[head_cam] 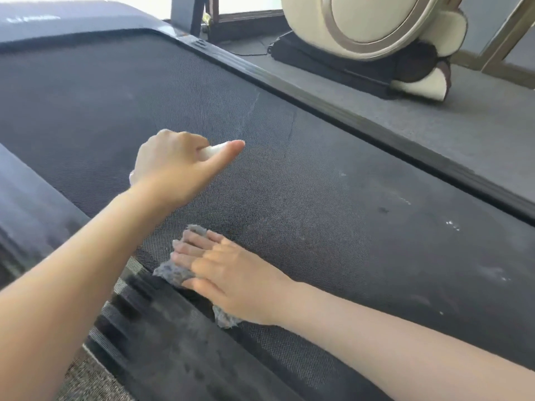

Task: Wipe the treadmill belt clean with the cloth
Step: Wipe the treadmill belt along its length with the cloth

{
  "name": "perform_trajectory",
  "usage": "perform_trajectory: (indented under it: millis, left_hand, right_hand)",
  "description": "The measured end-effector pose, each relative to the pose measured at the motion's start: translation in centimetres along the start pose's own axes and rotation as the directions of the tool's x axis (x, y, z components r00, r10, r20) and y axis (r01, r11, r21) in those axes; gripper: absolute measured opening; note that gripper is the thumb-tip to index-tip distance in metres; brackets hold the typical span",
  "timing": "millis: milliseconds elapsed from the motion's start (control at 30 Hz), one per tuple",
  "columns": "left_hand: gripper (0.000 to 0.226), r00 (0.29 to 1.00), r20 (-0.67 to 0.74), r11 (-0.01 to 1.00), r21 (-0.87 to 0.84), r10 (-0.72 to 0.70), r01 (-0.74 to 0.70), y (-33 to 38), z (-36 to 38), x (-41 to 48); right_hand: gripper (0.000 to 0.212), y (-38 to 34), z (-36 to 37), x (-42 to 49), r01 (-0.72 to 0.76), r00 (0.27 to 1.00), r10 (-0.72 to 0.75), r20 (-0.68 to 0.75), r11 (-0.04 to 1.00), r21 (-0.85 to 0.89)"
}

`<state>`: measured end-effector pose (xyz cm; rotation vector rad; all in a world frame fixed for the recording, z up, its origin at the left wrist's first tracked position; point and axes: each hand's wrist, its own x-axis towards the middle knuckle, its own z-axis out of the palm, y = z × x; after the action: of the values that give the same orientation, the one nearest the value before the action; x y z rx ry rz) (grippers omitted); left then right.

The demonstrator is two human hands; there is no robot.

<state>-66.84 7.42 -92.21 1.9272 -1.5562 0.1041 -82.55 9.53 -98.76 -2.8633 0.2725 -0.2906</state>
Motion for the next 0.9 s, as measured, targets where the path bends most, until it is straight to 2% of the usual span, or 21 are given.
perform_trajectory:
  millis: [233, 600, 700, 767, 900]
  left_hand:
    - [0.071, 0.997, -0.045, 0.998, -0.012, 0.062, -0.063, -0.7, 0.8, 1.0]
    - [0.071, 0.993, -0.048, 0.994, 0.028, 0.111, -0.11, -1.2, 3.0, 1.3]
    - [0.07, 0.992, -0.045, 0.993, 0.043, 0.116, -0.114, -1.3, 3.2, 1.1]
    - [0.071, 0.992, -0.037, 0.992, 0.046, 0.118, -0.116, -1.4, 3.1, 1.0]
    - [0.073, 0.994, -0.027, 0.993, 0.059, 0.104, -0.102, -1.6, 2.5, 0.9]
  right_hand:
    - [0.047, 1.3, 1.1, -0.1, 0.001, 1.0, -0.002, -0.011, 0.994, -0.11]
    - [0.056, 8.6, -0.6, 0.4, -0.242, 0.97, 0.243, -0.033, 0.932, -0.271]
    - [0.058, 9.7, -0.7, 0.4, -0.258, 0.965, 0.26, -0.027, 0.929, -0.265]
    - [0.051, 10.1, -1.1, 0.3, -0.283, 0.959, 0.282, -0.039, 0.927, -0.247]
    - [0.046, 12.2, -2.5, 0.2, -0.462, 0.886, 0.452, -0.107, 0.88, -0.108]
